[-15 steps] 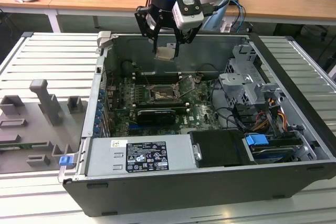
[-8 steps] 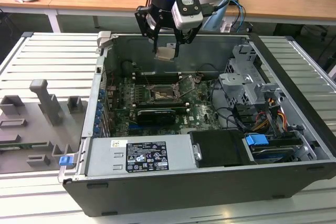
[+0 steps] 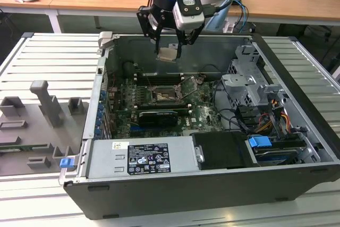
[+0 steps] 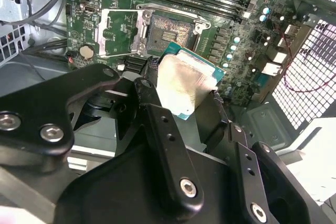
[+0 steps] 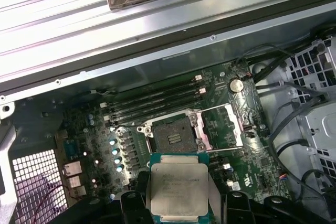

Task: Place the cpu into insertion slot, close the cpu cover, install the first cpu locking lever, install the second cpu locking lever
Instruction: 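Place the cpu into insertion slot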

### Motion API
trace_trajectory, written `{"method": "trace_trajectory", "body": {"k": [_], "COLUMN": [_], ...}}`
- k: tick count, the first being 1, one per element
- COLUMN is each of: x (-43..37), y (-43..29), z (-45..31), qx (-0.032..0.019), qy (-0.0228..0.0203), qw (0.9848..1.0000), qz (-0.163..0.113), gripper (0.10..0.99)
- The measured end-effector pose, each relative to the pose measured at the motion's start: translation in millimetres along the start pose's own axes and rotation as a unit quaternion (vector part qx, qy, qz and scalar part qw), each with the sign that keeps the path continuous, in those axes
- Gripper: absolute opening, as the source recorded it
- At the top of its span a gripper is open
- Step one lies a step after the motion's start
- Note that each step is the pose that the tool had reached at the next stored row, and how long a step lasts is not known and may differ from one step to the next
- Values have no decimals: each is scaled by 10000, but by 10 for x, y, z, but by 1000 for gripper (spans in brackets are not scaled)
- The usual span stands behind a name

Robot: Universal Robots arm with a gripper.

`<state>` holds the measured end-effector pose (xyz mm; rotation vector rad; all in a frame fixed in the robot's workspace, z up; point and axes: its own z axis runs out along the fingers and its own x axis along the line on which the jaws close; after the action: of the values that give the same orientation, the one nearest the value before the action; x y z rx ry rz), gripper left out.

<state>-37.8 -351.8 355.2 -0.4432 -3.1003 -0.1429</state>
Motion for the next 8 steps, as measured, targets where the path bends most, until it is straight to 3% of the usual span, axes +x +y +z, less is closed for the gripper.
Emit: {"method": "trace_trajectory", "body": {"k": [8], "x": [0], "y": [0], "z": [3], "qx": [-3], "qy": [-12], "qw": [9999], "qz": [131], "gripper": [529]}}
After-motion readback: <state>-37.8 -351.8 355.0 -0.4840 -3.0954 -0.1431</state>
